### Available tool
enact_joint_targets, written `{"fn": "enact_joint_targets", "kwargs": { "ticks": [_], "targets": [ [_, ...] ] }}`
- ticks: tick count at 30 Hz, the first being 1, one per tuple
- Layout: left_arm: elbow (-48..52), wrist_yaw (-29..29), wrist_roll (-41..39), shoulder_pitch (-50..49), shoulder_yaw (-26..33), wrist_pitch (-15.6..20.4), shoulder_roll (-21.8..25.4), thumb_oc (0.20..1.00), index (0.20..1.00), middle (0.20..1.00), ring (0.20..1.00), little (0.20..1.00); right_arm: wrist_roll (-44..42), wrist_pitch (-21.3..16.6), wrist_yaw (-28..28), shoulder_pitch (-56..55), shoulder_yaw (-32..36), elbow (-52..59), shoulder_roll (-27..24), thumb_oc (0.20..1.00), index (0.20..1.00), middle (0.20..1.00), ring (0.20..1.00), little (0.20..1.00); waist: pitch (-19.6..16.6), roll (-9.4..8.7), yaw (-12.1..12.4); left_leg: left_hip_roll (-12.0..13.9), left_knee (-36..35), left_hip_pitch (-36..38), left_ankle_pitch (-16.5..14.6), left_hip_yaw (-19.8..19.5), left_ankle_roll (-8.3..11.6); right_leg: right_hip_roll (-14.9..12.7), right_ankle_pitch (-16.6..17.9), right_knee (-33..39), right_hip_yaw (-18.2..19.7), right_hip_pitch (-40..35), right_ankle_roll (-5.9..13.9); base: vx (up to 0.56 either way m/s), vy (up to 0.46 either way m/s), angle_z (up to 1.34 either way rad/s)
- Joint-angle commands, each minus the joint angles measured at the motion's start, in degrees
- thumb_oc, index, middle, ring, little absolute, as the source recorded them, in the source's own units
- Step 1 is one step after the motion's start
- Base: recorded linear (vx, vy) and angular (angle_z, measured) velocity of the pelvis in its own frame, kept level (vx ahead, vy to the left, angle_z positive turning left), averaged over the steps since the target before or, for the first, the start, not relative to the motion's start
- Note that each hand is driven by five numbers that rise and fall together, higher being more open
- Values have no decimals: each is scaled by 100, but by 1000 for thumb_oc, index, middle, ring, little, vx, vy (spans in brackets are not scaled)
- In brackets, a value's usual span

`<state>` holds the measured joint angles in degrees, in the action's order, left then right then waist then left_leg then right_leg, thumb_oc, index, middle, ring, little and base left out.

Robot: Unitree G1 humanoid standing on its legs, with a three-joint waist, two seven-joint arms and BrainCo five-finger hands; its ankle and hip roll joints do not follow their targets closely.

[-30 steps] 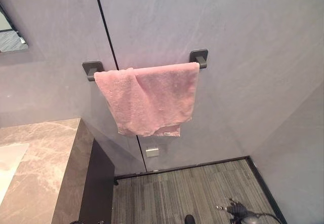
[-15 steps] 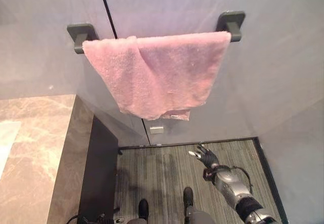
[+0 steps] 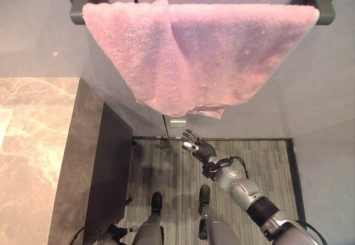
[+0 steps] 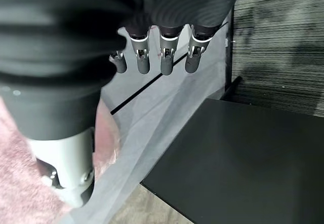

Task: Put brush and paste in cup on sink, flatten towel.

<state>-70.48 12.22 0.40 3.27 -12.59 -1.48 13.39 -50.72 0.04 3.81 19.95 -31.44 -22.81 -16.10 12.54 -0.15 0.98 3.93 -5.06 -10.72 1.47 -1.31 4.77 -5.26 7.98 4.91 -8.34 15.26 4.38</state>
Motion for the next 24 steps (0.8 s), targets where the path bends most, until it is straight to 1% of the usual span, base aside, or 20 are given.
{"fn": "enact_joint_targets", "kwargs": {
  "ticks": [1,3,4,5,6,7,8,9,11,19,24],
  "targets": [
    [-208,181,-70,197,-332,-4,154,1000,1000,1000,1000,1000,-442,-492,-134,273,204,170,489,1000,1000,1000,1000,1000,45,-219,104,-101,6,-348,441,78,42,-341,-29,9,177,-67,405,-5,-7,4],
    [-183,240,-70,224,-382,-5,153,1000,1000,1000,1000,1000,-581,-613,-241,326,328,117,616,1000,1000,1000,1000,1000,71,-212,110,-100,6,-386,446,57,43,-340,-26,9,172,-38,408,4,1,5],
    [-184,302,-111,221,-411,-6,128,1000,1000,1000,1000,1000,-693,-790,-329,354,469,87,721,1000,1000,1000,1000,1000,82,-197,112,-103,6,-395,446,46,42,-337,-35,9,172,-30,408,11,4,7],
    [-184,302,-111,222,-412,-6,128,1000,1000,1000,1000,1000,-693,-790,-329,355,470,86,721,1000,1000,1000,1000,1000,83,-197,112,-103,6,-395,446,46,42,-336,-36,9,172,-30,407,24,8,8],
    [-207,352,-124,215,-418,-17,97,1000,1000,1000,1000,1000,-909,-922,-400,339,563,38,903,1000,1000,1000,1000,1000,83,-172,112,-109,6,-396,438,33,42,-336,-54,9,168,-38,406,14,2,6],
    [-208,352,-124,215,-418,-17,98,1000,1000,1000,1000,1000,-910,-923,-399,340,563,38,903,1000,1000,1000,1000,1000,83,-172,112,-109,6,-395,438,33,42,-336,-54,9,168,-39,406,22,3,6],
    [-221,378,-135,222,-432,-30,84,1000,1000,1000,1000,1000,-984,-1026,-444,355,610,30,972,1000,1000,1000,1000,1000,77,-159,110,-108,6,-392,434,33,41,-338,-65,9,168,-44,406,17,5,4],
    [-251,397,-127,226,-440,-50,67,1000,1000,1000,1000,1000,-1065,-1044,-456,376,619,21,1073,1000,1000,1000,1000,1000,73,-142,106,-105,6,-377,423,35,38,-341,-74,9,179,-51,405,0,0,0],
    [-325,427,-87,273,-497,-82,24,1000,1000,1000,1000,1000,-1248,-1126,-395,457,482,88,1251,1000,1000,1000,1000,1000,54,-115,107,-106,6,-358,407,41,39,-344,-92,9,199,-58,397,0,0,0],
    [-334,424,28,310,-553,-68,0,1000,1000,1000,1000,1000,-1180,-1224,-315,511,406,359,1166,1000,1000,1000,1000,1000,2,-44,92,-115,6,-328,389,47,46,-364,-112,9,209,-101,387,0,0,0],
    [-358,419,63,292,-583,-67,-55,1000,1000,1000,1000,1000,-1259,-1409,-369,505,608,389,1204,1000,1000,1000,1000,1000,-68,65,75,-135,6,-297,378,44,51,-377,-142,9,203,-140,374,0,0,0]
  ]
}}
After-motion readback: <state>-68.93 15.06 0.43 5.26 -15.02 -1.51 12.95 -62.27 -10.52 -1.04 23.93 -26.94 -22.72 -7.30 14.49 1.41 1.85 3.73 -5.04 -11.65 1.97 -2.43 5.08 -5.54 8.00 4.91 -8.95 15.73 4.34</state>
